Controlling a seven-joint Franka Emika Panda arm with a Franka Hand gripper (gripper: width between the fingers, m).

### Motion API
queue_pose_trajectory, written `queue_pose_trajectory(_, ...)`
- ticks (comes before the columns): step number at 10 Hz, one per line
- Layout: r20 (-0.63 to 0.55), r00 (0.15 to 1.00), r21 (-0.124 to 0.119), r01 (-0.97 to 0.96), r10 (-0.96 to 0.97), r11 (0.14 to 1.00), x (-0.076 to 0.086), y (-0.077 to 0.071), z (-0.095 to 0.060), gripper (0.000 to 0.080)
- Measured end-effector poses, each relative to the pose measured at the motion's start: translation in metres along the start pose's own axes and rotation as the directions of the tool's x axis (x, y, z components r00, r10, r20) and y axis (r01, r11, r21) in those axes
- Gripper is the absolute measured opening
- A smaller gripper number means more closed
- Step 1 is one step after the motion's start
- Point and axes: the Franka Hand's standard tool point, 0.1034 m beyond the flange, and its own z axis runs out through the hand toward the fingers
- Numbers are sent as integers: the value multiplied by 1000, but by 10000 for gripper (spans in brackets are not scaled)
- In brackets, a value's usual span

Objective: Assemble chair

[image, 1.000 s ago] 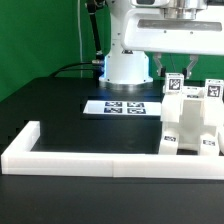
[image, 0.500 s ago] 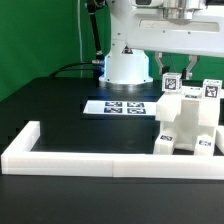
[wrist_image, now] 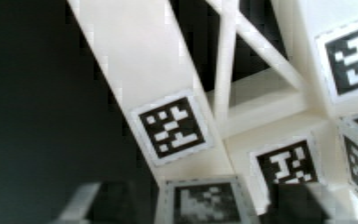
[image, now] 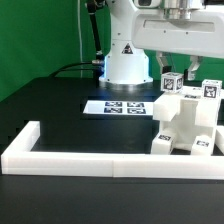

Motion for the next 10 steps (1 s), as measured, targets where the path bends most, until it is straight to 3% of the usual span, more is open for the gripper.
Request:
queue_pose_trajectory(1, 0, 999, 0, 43, -43, 999, 0, 0, 0, 532)
queue_pose_trajectory(2, -11, 997, 9, 83, -83, 997, 1, -1, -1, 532)
queue_pose_trajectory(3, -26, 984, 18, 178, -177, 984, 4, -1, -3, 629)
queue_pose_trajectory(4, -26, 930, 28, 367, -367, 930, 7, 4, -4, 643)
queue_pose_trajectory(7, -29, 839, 21, 543, -543, 839, 7, 5, -3, 649)
queue_pose_trajectory(10, -35, 667, 11, 745, -744, 667, 11, 7, -3, 649)
